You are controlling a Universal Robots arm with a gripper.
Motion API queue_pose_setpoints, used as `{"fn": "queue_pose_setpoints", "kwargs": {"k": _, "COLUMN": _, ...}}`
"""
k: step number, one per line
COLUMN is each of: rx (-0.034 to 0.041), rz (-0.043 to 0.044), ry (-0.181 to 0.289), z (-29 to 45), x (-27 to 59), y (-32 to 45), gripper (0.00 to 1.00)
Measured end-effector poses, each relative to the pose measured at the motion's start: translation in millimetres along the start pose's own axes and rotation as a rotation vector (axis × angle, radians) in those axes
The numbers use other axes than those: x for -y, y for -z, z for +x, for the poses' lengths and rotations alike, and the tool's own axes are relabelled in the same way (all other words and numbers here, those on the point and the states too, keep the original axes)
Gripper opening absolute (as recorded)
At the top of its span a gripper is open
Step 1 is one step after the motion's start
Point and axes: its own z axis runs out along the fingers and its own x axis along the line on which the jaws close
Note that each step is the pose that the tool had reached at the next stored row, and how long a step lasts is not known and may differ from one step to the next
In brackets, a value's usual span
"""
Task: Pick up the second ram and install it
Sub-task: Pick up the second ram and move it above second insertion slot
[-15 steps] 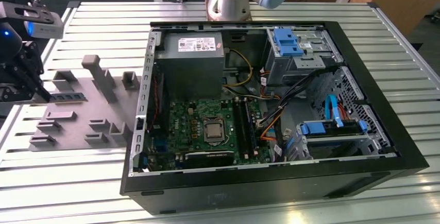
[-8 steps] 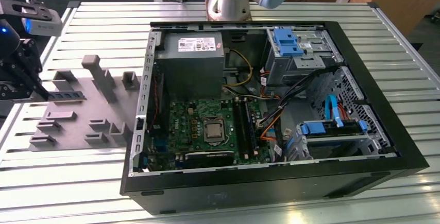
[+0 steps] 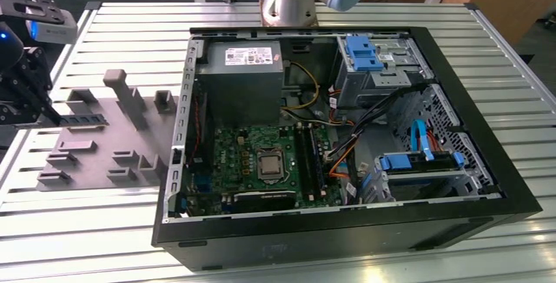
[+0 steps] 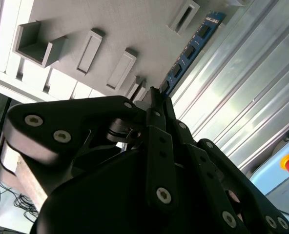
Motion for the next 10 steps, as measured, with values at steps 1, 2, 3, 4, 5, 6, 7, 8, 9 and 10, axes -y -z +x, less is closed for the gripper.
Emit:
{"fn": "queue_pose_setpoints", "kwargs": {"k": 1, "rx": 0.0000, "rz": 0.0000, "ry": 0.000, "z": 0.0, "x": 0.0, "y": 0.3, "gripper": 0.14}}
{"fn": "queue_pose_setpoints", "kwargs": {"k": 2, "rx": 0.0000, "rz": 0.0000, "ry": 0.000, "z": 0.0, "x": 0.0, "y": 0.6, "gripper": 0.14}}
{"fn": "queue_pose_setpoints", "kwargs": {"k": 3, "rx": -0.0001, "rz": -0.0001, "ry": 0.000, "z": -0.1, "x": 0.0, "y": 0.9, "gripper": 0.14}}
{"fn": "queue_pose_setpoints", "kwargs": {"k": 4, "rx": -0.0001, "rz": -0.0001, "ry": 0.000, "z": -0.1, "x": 0.0, "y": 1.2, "gripper": 0.14}}
{"fn": "queue_pose_setpoints", "kwargs": {"k": 5, "rx": 0.0000, "rz": 0.0000, "ry": 0.000, "z": -0.1, "x": 0.0, "y": 1.5, "gripper": 0.14}}
{"fn": "queue_pose_setpoints", "kwargs": {"k": 6, "rx": 0.0000, "rz": 0.0000, "ry": 0.000, "z": -0.1, "x": 0.0, "y": 1.7, "gripper": 0.14}}
{"fn": "queue_pose_setpoints", "kwargs": {"k": 7, "rx": 0.0000, "rz": 0.0000, "ry": 0.000, "z": -0.2, "x": 0.0, "y": 1.9, "gripper": 0.14}}
{"fn": "queue_pose_setpoints", "kwargs": {"k": 8, "rx": 0.0000, "rz": -0.0001, "ry": 0.000, "z": -0.2, "x": 0.0, "y": 2.3, "gripper": 0.14}}
{"fn": "queue_pose_setpoints", "kwargs": {"k": 9, "rx": 0.0000, "rz": -0.0001, "ry": 0.000, "z": -0.2, "x": -0.1, "y": 2.5, "gripper": 0.14}}
{"fn": "queue_pose_setpoints", "kwargs": {"k": 10, "rx": 0.0000, "rz": -0.0001, "ry": 0.000, "z": -0.2, "x": -0.1, "y": 2.7, "gripper": 0.14}}
